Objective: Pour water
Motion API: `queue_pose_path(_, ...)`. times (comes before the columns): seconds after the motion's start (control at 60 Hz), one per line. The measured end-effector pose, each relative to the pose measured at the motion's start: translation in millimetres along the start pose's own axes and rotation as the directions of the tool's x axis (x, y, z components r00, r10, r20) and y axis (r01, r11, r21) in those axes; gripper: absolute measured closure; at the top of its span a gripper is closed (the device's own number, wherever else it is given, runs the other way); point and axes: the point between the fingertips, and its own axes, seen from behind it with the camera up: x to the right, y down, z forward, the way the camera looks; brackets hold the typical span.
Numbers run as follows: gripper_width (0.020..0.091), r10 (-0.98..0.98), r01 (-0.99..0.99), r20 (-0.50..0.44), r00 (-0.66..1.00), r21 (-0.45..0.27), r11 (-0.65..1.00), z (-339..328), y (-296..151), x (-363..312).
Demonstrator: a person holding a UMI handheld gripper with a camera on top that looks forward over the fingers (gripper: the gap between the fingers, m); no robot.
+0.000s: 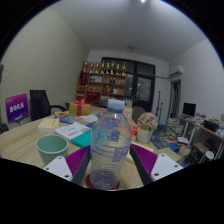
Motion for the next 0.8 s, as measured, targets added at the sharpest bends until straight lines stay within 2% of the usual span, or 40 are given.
queue_pose_path(0.183, 0.0270, 0.040, -0.040, 0.040, 0.998, -0.011, 0.999, -47, -6, -4)
queue_pose_path(0.3, 0.0270, 0.062, -0.063, 0.062, 0.996, 0.009, 0.998, -83, -20, -19)
queue_pose_path(0.467, 0.0271, 0.071, -0.071, 0.106, 0.992, 0.003, 0.997, -192, -31, -27)
queue_pose_path(0.667, 0.0271, 0.138, -0.140, 0.070, 0.988, 0.024, 0.990, -296, -49, -29)
queue_pose_path(0.8, 0.0272, 0.204, -0.206, 0.054, 0.977, 0.024, 0.978, -338, -46, -35)
